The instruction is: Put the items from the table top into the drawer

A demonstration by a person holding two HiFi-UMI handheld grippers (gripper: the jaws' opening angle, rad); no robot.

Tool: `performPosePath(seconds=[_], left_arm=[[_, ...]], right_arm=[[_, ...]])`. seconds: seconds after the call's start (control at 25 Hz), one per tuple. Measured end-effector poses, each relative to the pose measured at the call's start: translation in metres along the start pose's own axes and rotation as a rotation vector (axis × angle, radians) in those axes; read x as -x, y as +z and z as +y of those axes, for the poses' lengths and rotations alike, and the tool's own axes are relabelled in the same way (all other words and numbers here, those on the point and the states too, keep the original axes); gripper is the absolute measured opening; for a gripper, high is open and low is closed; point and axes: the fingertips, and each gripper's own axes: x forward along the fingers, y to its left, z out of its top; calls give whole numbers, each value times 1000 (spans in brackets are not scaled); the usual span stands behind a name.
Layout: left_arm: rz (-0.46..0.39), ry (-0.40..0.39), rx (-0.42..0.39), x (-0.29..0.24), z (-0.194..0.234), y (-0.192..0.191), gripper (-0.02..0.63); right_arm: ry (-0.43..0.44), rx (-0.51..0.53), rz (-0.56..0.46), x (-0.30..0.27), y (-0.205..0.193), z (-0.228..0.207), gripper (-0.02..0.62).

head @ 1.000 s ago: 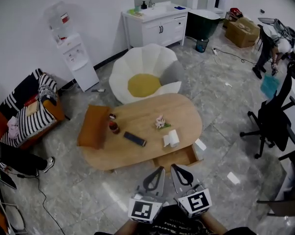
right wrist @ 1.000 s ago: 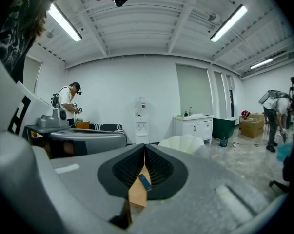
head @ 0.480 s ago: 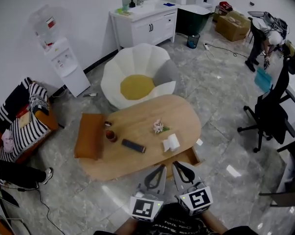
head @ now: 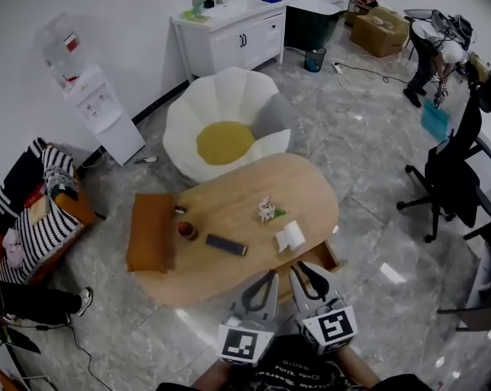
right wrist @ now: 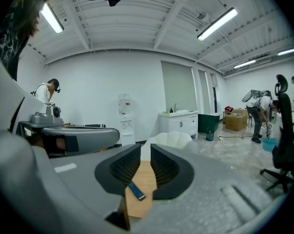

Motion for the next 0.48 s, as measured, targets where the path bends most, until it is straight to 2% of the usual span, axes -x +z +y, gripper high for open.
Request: performPosePath(seconds=[0.16,0.32,0.48], left_arm=[[11,0,6,-4,2,-5,12],[24,14,8,-12,4,-8,12],[27,50,19,-22,10,-10,12]], right_arm=[[-2,-15,18,-7,-5,-5,85],[10,-21,33,-15,-5,-14,158],[49,-14,55,-25,-8,-22,205]])
